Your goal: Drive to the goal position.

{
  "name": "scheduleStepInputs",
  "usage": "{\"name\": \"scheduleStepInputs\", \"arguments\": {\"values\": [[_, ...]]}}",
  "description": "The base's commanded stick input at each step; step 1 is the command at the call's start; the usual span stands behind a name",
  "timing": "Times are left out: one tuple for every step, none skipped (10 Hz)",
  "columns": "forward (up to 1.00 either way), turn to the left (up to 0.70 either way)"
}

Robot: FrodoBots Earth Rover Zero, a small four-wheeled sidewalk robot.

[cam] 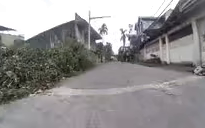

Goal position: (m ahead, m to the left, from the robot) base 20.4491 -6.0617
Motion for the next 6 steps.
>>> {"name": "scheduleStepInputs", "arguments": {"values": [[0.00,0.00],[0.00,0.00],[0.00,0.00],[0.00,0.00],[0.00,0.00],[0.00,0.00]]}}
